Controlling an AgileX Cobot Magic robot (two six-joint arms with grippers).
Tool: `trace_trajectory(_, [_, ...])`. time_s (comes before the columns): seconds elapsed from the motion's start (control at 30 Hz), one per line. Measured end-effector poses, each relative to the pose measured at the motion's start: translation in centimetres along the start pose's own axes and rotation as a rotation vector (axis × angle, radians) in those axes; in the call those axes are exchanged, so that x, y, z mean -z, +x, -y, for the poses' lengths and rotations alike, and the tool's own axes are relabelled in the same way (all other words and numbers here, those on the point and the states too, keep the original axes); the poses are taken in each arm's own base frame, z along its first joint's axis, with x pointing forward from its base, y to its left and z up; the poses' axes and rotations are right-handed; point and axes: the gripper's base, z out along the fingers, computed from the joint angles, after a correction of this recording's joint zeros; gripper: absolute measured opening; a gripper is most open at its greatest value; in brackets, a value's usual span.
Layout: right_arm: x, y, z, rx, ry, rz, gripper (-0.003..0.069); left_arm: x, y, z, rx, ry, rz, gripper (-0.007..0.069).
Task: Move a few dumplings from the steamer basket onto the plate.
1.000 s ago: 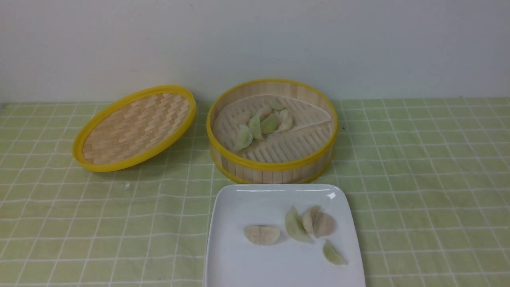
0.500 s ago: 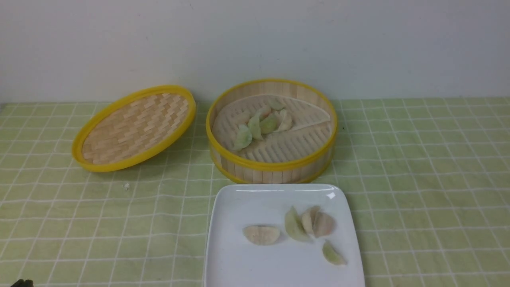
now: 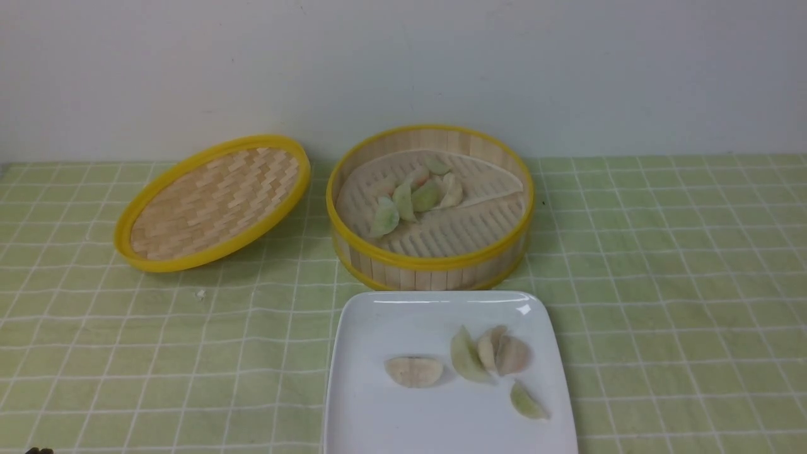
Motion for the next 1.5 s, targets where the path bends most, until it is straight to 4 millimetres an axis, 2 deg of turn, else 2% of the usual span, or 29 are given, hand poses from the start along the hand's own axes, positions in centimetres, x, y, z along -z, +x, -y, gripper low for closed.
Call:
trace_trajectory(0.7, [0.0, 0.0, 0.0, -0.001, 0.002, -0.004, -0.0015, 0.0, 0.0, 0.0, 0.000, 0.000, -0.001, -0.0006])
trace_trajectory(0.8, [-0.1, 0.7, 0.2, 0.008, 0.015, -0.059, -0.0015, 0.0, 0.0, 0.0, 0.000, 0.000, -0.001, -0.0006])
trace_trajectory(0.93, [-0.6, 3.5, 0.7, 0.043, 0.046, -0.179, -0.0015, 0.0, 0.0, 0.0, -0.001, 0.000, -0.001, -0.0006])
trace_trajectory(1.03, [-1.1, 6.9, 1.3, 0.099, 0.129, -0.282, -0.0015, 0.0, 0.0, 0.0, -0.004, 0.000, -0.001, -0.0006])
trace_trajectory(1.17, [-0.9, 12.9, 3.0, 0.148, 0.347, -0.451, -0.0015, 0.0, 0.0, 0.0, -0.004, 0.000, -0.001, -0.0006])
trace_trajectory(1.2, [-0.9, 12.9, 3.0, 0.148, 0.347, -0.451, -0.0015, 0.0, 0.0, 0.0, -0.004, 0.000, -0.001, -0.0006])
trace_trajectory(1.23, [-0.4, 15.4, 3.8, 0.153, 0.438, -0.521, -0.0015, 0.0, 0.0, 0.0, -0.004, 0.000, -0.001, -0.0006])
trace_trajectory(1.43, [1.1, 20.2, 5.5, 0.166, 0.599, -0.607, -0.0015, 0.0, 0.0, 0.0, -0.006, 0.000, -0.001, -0.0006])
trace_trajectory(1.5, [1.2, 20.5, 5.7, 0.167, 0.616, -0.601, -0.0015, 0.0, 0.0, 0.0, -0.006, 0.000, -0.001, -0.0006])
